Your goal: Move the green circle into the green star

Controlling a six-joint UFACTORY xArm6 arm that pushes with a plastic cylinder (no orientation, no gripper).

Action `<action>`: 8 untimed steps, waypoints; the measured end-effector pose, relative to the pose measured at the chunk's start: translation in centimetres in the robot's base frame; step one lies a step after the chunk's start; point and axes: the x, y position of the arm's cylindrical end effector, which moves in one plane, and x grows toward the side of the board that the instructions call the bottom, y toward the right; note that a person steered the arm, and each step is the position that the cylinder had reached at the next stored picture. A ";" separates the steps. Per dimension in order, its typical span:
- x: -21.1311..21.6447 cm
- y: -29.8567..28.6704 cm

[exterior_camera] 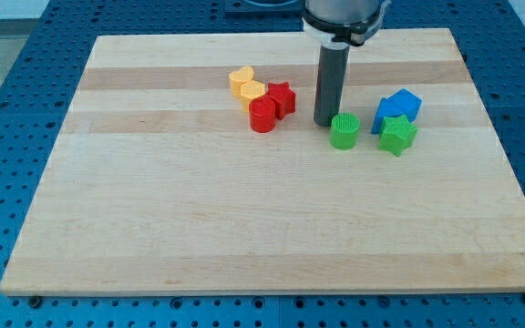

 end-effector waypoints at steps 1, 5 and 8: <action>0.0 -2.5; 2.4 -2.8; 2.4 -0.9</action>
